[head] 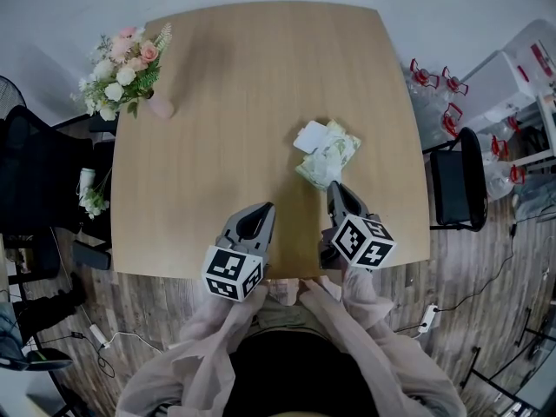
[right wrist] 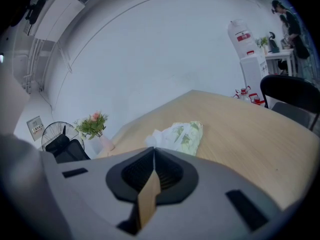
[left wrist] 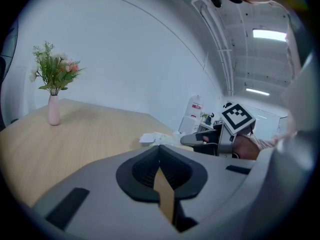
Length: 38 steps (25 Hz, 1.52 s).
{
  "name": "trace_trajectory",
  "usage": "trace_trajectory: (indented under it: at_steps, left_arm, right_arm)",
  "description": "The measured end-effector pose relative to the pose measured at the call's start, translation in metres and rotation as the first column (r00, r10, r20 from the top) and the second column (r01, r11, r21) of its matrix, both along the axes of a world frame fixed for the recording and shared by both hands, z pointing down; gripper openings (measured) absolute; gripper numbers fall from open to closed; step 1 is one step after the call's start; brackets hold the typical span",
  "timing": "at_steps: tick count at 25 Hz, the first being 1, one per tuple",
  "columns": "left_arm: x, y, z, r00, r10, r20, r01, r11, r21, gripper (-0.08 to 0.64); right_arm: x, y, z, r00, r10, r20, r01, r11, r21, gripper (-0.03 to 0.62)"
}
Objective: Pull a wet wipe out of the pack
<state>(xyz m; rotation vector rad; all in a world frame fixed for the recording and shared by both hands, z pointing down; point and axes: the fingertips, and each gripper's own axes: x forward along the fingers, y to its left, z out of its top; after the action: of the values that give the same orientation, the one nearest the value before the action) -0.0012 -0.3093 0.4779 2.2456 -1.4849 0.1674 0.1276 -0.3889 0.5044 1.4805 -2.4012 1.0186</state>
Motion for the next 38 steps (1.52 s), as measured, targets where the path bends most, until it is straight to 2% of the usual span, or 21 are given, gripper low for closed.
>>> trace_trajectory:
  at_steps: [16,38]
  left_arm:
    - [-0.01,0.014,-0.002,0.999,0.039,0.002,-0.039,0.999,0.015,0.009]
    - [-0.02,0.038,-0.008,0.991,0.134,0.008,-0.134,0.99,0.036,0.009]
  right_arm:
    - [-0.002,0.021,-0.003,0.999,0.049,-0.005,-0.049,0.999,0.015,0.012]
    - [-0.015,0.059,-0.008,0.993,0.116,0.004,-0.116,0.993,0.03,0.012]
